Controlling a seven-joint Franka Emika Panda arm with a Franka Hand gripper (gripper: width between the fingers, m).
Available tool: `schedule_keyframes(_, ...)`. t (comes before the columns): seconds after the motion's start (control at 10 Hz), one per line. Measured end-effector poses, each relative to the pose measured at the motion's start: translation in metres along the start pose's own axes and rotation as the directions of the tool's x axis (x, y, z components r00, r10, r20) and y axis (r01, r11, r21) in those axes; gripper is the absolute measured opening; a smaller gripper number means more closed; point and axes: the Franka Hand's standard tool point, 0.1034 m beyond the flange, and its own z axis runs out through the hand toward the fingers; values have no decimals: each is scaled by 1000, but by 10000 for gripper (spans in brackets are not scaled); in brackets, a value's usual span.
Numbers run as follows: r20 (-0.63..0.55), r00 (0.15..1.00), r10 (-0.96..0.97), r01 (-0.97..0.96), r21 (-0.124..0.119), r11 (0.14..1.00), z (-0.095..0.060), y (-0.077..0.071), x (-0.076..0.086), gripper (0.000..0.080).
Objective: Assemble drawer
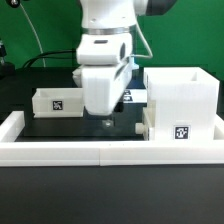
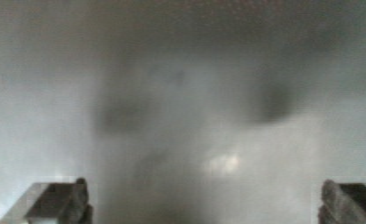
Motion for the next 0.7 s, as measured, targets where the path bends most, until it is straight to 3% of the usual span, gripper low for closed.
schedule_keyframes(0.4, 15, 999, 45, -45, -7, 999, -18, -29, -46, 649)
schedule_keyframes(0.5, 13, 998, 64, -63, -23, 998, -23, -36, -59, 649)
schedule_keyframes(0.6, 6, 995, 95, -94, -55, 994, -27, -44, -78, 649)
schedule_keyframes(0.7, 4, 991, 135, -135, -67, 989, -29, -54, -96, 649)
